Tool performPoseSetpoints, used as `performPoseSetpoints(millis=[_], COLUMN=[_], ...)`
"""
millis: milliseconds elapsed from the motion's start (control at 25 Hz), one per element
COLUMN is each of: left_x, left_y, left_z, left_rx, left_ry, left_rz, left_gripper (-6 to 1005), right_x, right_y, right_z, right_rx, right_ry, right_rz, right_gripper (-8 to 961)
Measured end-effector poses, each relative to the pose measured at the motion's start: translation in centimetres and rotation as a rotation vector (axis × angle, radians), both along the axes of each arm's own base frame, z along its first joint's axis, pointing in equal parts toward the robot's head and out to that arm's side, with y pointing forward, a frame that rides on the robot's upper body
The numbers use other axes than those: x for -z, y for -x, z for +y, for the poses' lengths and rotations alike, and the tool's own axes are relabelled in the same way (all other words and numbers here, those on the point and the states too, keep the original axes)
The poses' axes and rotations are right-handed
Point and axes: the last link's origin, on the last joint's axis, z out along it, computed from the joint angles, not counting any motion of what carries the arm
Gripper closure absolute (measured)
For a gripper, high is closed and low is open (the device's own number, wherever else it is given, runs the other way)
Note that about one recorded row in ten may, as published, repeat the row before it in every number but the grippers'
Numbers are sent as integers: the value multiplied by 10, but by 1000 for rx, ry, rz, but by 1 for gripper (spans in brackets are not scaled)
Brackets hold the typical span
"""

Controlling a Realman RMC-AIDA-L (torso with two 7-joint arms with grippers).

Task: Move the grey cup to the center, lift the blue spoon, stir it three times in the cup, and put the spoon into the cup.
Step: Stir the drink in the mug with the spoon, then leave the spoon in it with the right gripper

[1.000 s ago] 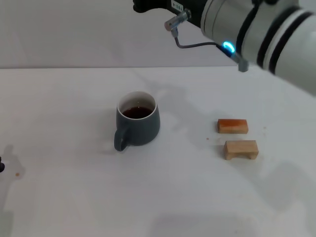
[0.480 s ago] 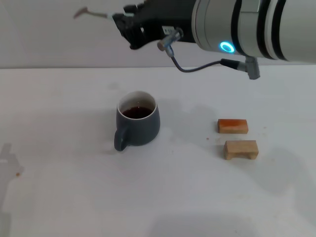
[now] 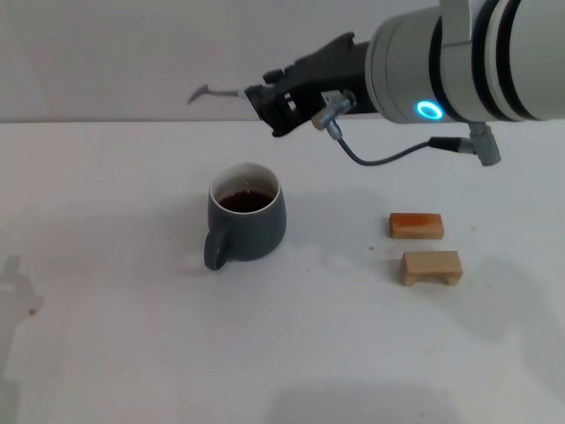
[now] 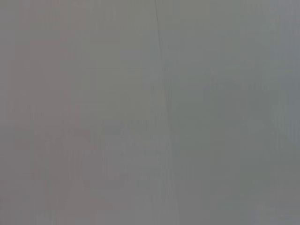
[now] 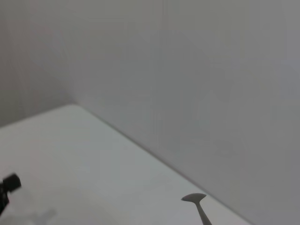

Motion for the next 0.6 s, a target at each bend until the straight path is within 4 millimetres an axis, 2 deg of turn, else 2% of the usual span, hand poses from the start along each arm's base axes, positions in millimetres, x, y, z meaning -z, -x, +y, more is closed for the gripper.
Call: performPoseSetpoints(millis=[600], left_x=[1], left_y=[1], left_z=[-4], left_rx=[-8], left_ry=[-1], left_rz=[-12], left_gripper=[1001], right_x=[8], right_y=[-34], right_z=[-2], right_rx=[106], right_ry=[26], right_rz=[-22], right_gripper=[789])
